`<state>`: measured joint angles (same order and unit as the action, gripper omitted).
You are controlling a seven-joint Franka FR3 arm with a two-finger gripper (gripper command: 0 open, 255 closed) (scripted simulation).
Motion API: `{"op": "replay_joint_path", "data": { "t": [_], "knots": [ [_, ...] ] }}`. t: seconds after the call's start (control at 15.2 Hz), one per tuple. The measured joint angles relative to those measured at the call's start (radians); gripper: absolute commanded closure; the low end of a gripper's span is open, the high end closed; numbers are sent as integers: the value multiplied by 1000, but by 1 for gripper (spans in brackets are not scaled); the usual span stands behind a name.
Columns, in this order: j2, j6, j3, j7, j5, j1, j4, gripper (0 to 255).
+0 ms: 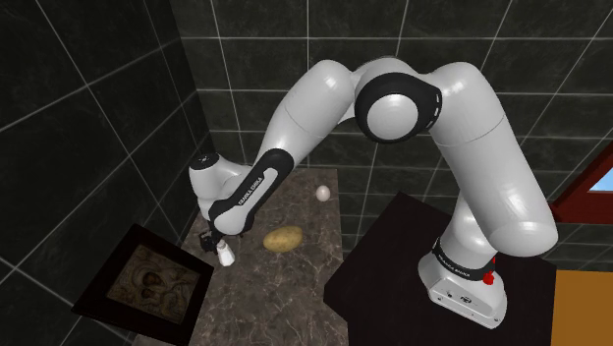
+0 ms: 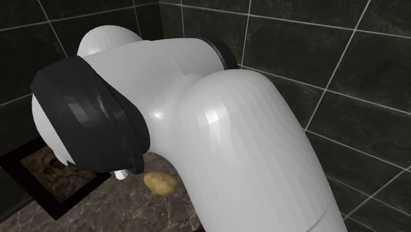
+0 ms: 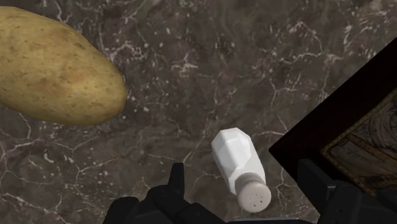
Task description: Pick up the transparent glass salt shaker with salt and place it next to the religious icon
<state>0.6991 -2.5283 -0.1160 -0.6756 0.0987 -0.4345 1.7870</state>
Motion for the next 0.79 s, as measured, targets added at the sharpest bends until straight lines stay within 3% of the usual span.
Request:
{"op": "replay_joint_path", "data": {
  "t": [0.4,0.79],
  "knots": [
    [-94,65,-11,7,-11,10,27,0],
    [-102,76,-12,8,-13,11,26,0]
  ]
}}
